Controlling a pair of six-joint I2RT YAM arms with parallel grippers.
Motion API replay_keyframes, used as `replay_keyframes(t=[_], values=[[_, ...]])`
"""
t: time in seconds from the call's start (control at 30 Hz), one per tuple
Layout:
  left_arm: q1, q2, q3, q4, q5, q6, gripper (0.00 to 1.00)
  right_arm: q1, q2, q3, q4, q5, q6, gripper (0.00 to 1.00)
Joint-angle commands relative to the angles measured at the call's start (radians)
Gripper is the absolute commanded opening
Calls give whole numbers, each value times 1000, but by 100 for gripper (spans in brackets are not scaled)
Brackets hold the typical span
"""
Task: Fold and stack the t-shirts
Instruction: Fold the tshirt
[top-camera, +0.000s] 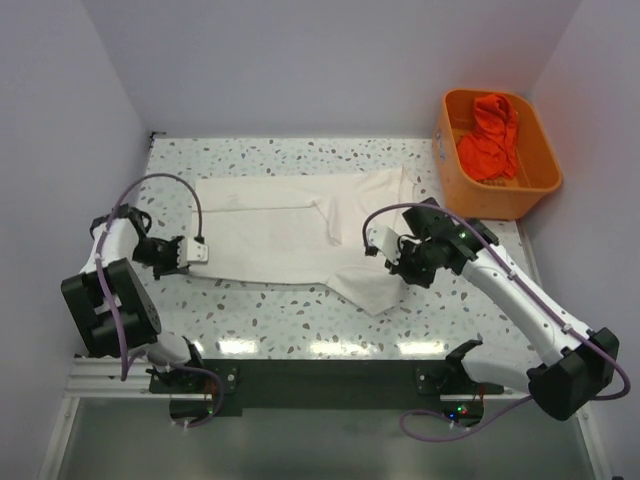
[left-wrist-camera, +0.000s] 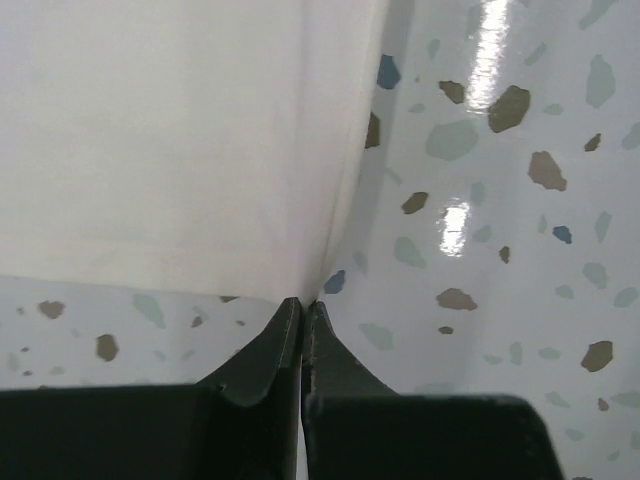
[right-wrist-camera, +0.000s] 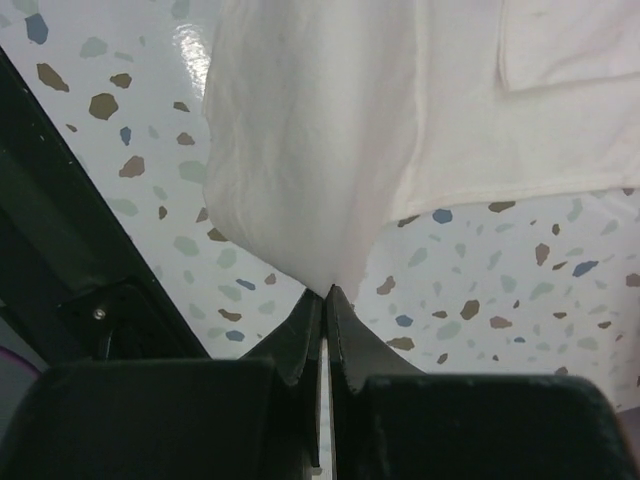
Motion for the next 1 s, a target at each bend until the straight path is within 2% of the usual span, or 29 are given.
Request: replay_keyframes(t=[0.0,0.17,0.53,0.97], values=[[9,22,119,-104,101,18,0,-52,43,125,-25,0,-72,0],[7,81,208,-113,135,-22,0,-93,176,237,-19,-5,-145,0],[-29,196,340,-28,210,-157,0,-154,453,569,-82,21,-345,0],[-60,341,503,25,279,-271,0,-243,719,937,-188,1,-471,0]])
